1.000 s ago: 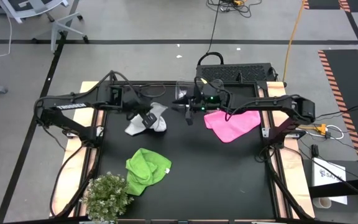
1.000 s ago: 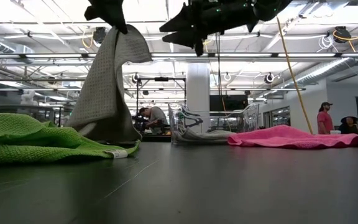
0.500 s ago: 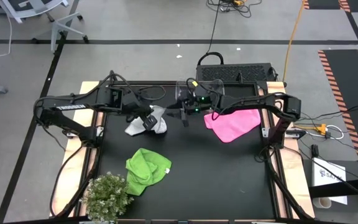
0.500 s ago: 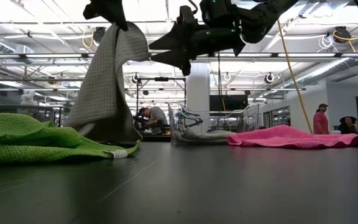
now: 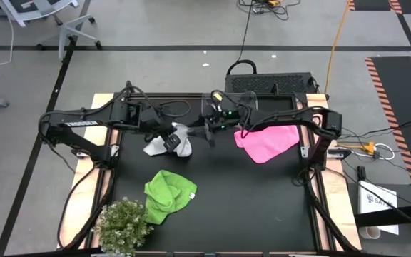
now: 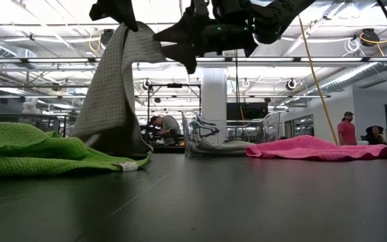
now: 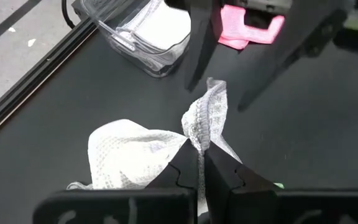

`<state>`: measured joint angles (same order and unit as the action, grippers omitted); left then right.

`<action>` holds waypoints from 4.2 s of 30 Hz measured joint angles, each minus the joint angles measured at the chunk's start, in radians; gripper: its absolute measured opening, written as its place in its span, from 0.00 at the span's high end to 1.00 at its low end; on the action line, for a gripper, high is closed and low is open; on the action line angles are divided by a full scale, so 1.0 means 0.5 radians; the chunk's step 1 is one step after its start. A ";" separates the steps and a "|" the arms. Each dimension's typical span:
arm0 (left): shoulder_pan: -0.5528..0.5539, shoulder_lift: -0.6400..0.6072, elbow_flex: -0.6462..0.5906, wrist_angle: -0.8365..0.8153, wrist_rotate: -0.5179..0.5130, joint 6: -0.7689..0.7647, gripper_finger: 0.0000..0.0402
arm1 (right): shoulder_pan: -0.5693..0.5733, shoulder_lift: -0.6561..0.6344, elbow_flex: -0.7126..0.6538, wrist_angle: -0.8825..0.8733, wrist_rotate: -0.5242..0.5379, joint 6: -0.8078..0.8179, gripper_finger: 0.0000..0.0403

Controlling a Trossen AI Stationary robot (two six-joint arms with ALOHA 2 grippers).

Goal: Fold microfiber towels
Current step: Fold the gray microfiber cloth

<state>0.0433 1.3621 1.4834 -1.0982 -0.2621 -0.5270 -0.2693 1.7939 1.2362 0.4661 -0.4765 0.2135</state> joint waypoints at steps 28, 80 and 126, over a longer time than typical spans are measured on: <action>-0.013 0.000 0.000 0.002 -0.011 -0.040 0.94 | 0.032 -0.028 -0.002 -0.082 0.000 0.065 1.00; -0.367 0.736 -0.031 0.336 0.128 0.145 0.86 | 0.360 -1.203 -0.003 -1.483 0.589 -0.025 1.00; -0.056 0.915 -0.027 0.539 0.101 -0.195 0.46 | 0.465 -1.228 -0.003 -1.666 0.579 -0.086 1.00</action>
<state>0.0153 1.8194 1.4696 -0.8288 -0.2115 -0.6247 -0.0370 1.1797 1.2346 -0.3670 -0.1871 0.1707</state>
